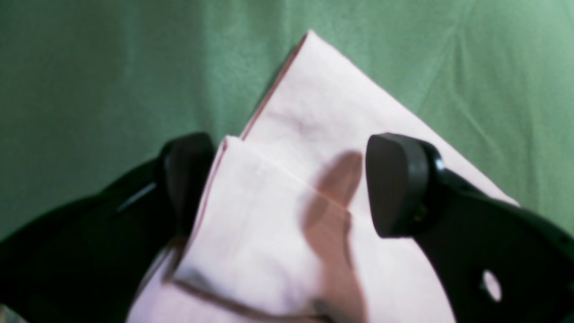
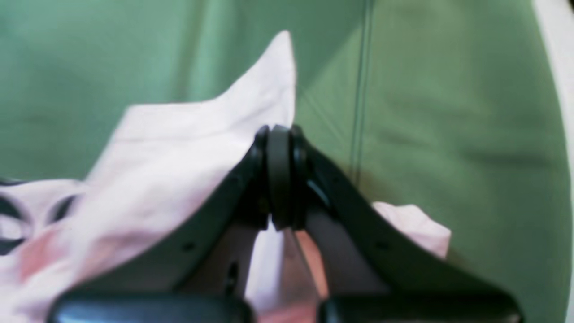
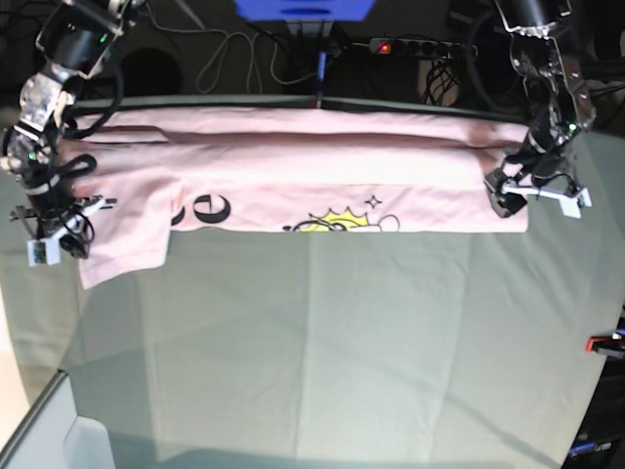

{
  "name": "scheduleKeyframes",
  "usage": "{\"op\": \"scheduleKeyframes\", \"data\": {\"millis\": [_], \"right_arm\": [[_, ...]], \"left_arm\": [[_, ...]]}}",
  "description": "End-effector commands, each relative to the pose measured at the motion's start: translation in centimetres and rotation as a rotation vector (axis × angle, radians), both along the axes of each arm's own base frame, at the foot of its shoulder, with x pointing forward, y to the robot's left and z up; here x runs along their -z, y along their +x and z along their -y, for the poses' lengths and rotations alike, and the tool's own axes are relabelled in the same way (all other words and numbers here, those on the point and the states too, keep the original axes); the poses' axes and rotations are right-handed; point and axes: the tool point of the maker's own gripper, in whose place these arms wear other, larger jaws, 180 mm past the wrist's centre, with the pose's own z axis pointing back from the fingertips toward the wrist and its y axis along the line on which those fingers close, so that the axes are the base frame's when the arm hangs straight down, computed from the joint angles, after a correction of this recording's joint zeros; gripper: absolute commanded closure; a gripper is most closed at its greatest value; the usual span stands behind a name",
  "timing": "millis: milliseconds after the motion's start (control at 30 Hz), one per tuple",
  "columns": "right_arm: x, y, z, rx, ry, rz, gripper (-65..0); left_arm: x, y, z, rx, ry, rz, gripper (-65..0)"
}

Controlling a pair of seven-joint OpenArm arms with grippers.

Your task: Layout the t-shirt on the table in an organized manner, then fold the t-shirt properly

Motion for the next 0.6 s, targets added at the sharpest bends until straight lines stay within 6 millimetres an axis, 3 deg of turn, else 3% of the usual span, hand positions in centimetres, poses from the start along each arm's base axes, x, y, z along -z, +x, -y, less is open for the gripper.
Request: {"op": "scheduleKeyframes", "data": {"millis": [0, 200, 367, 567], "right_arm": [[-1.5, -0.2, 0.4, -0.003, -0.018, 0.046, 0.0], [-3.2, -4.8, 2.0, 0.09, -0.012, 0.092, 0.0], [-2.1, -8.2, 3.3, 0.146, 0.013, 0.056, 0.0], [-1.5, -10.3, 3.3, 0.163, 0.049, 0.04, 0.0]], "left_arm": [[-0.2, 0.2, 0.1, 0.005, -0.005, 0.001, -51.7], [-0.5, 0.6, 0.0, 0.004, -0.004, 0.011, -51.7], [-0.6, 0.9, 0.0, 0.003, -0.005, 0.016, -51.7], [-0.6, 1.0, 0.0, 0.005, -0.006, 0.016, -51.7]]}}
